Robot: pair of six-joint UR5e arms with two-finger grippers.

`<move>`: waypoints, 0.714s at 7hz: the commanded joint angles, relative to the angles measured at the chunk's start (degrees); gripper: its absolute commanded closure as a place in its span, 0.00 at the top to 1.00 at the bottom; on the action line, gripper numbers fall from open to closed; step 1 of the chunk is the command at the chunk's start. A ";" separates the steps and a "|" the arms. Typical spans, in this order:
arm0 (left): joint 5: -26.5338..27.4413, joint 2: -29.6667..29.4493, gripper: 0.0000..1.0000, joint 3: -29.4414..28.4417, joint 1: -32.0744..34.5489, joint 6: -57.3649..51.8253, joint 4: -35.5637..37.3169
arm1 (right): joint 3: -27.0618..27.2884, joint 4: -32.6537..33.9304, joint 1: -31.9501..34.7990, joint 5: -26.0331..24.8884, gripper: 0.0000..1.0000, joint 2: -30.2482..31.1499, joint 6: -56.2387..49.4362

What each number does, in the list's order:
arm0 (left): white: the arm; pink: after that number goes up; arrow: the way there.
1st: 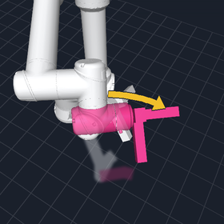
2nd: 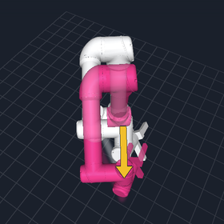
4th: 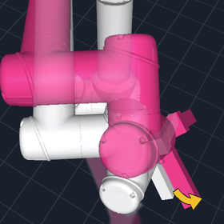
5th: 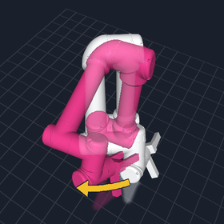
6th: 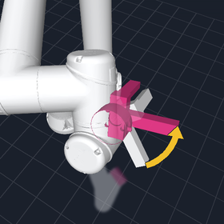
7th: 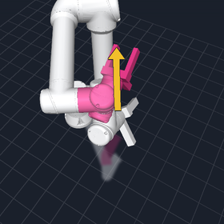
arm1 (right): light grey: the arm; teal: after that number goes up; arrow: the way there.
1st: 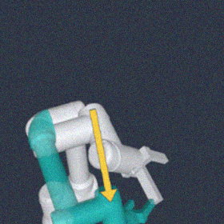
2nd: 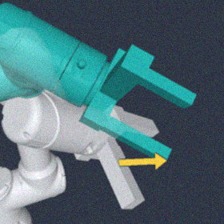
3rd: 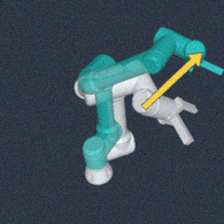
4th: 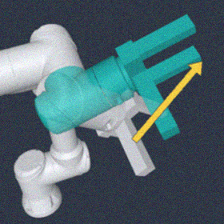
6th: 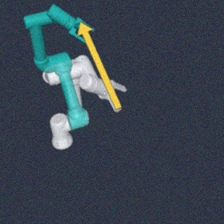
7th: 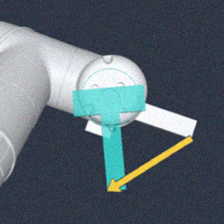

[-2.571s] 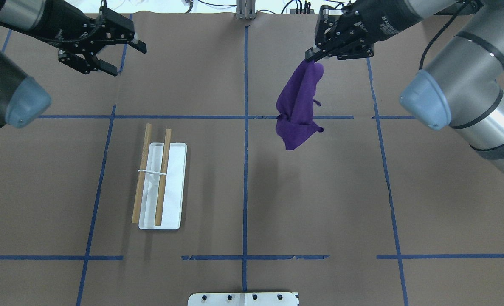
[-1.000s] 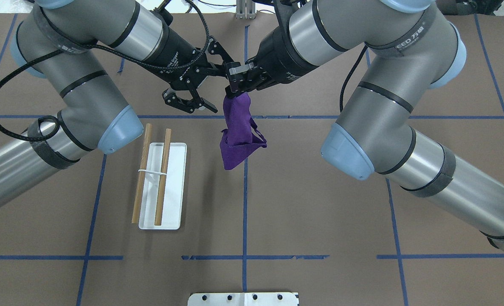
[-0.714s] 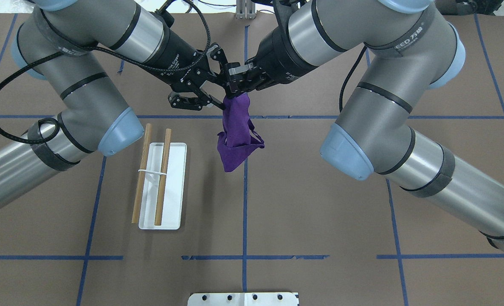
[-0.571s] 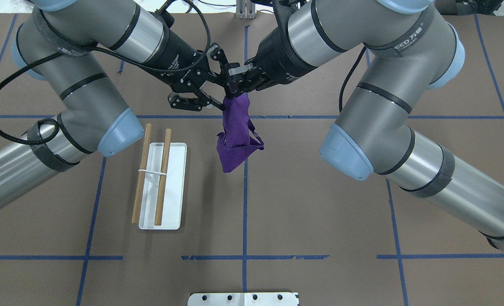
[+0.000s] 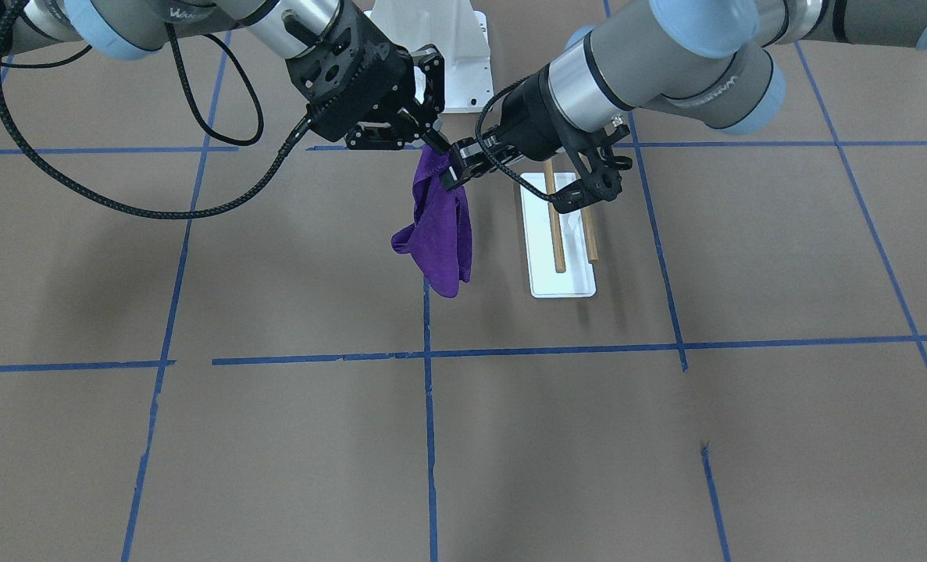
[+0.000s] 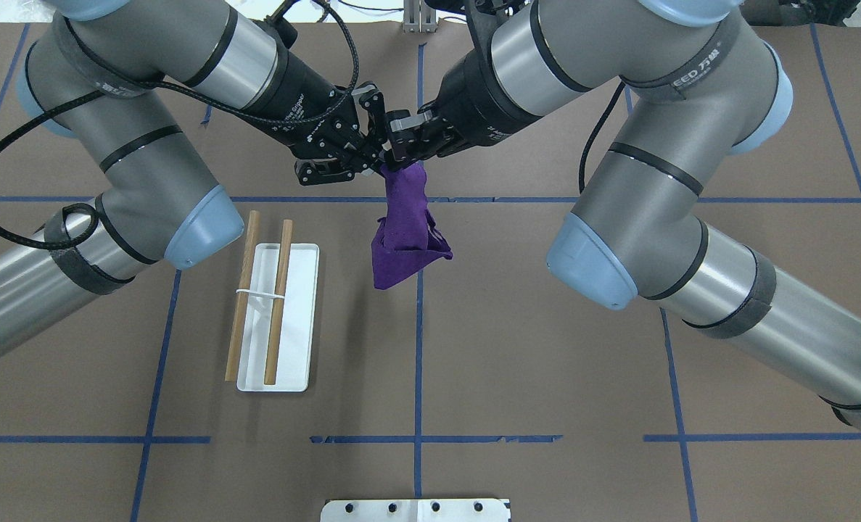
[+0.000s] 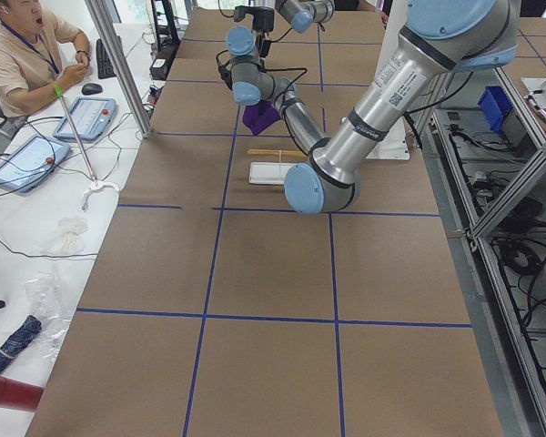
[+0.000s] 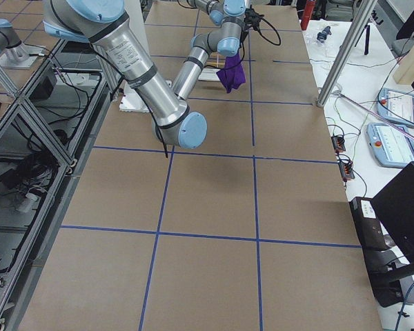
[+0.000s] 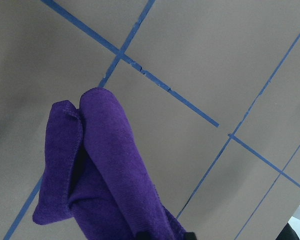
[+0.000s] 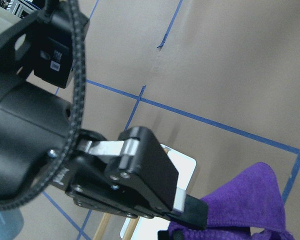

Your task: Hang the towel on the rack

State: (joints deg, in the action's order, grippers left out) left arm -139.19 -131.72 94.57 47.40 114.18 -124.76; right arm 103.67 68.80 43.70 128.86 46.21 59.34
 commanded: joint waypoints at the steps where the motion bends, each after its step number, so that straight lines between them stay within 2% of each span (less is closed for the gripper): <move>1: -0.03 0.23 0.00 0.70 0.06 -0.19 -0.05 | 0.39 -0.16 -0.27 -2.72 0.73 0.99 0.16; 2: -0.12 1.54 0.00 1.66 0.06 -0.36 -0.13 | 3.00 -0.68 -1.06 -5.18 1.00 4.47 0.33; 3: -0.12 4.95 0.00 3.94 0.06 -3.15 -0.57 | 6.94 -0.95 -0.81 -4.94 1.00 9.21 0.08; 4: -0.47 8.55 0.00 7.61 0.41 -9.18 -0.83 | 7.94 -1.04 -0.02 -5.02 1.00 10.47 0.33; 5: -0.56 12.94 0.00 11.48 0.85 -10.46 -0.84 | 8.73 -1.04 1.46 -4.85 1.00 12.57 0.34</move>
State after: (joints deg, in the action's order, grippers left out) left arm -139.57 -123.53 101.77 47.81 106.83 -125.46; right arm 110.99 67.84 43.82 124.00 56.18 59.61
